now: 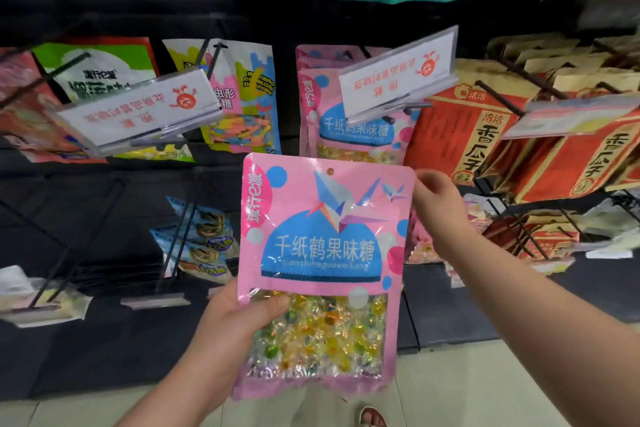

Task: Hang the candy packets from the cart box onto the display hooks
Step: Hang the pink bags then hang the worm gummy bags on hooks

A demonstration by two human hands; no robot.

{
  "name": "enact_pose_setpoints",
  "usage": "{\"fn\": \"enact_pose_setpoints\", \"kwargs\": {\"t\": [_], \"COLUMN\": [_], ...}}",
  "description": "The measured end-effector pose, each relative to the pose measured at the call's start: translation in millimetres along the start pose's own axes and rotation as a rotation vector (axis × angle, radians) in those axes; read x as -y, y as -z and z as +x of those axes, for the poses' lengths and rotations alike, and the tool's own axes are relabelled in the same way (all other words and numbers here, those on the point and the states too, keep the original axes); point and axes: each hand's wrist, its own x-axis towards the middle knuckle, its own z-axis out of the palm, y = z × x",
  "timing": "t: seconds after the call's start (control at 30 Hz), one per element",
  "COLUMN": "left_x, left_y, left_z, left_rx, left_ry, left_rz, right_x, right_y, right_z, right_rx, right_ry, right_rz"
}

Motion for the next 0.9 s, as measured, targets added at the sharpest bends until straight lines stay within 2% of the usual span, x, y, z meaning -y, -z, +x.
{"fn": "enact_pose_setpoints", "kwargs": {"t": [0.1,0.17,0.23,0.4,0.47,0.9], "left_x": [-4,-6,-8,-14,-17,-24], "left_y": [-13,-23,-31,-44,-48,-57], "left_z": [1,3,5,13,15,25], "left_rx": [0.033,0.066,0.075,0.110,0.127,0.161], "left_ry": [-0.010,0.011,0.038,-0.034,-0.048,-0.015], "left_rz": [-0.009,-0.034,-0.050,0.002,-0.002,-0.052], "right_x": [-3,-14,-21,-16,-12,-3], "right_y": [15,25,32,42,43,40], "right_z": [-45,-68,-86,-102,-100,-83], "right_rx": [0.227,0.284,0.285,0.236,0.230,0.151], "right_ry": [-0.093,-0.191,-0.236,-0.020,0.011,0.002], "right_rz": [0.176,0.289,0.333,0.315,0.310,0.283]}}
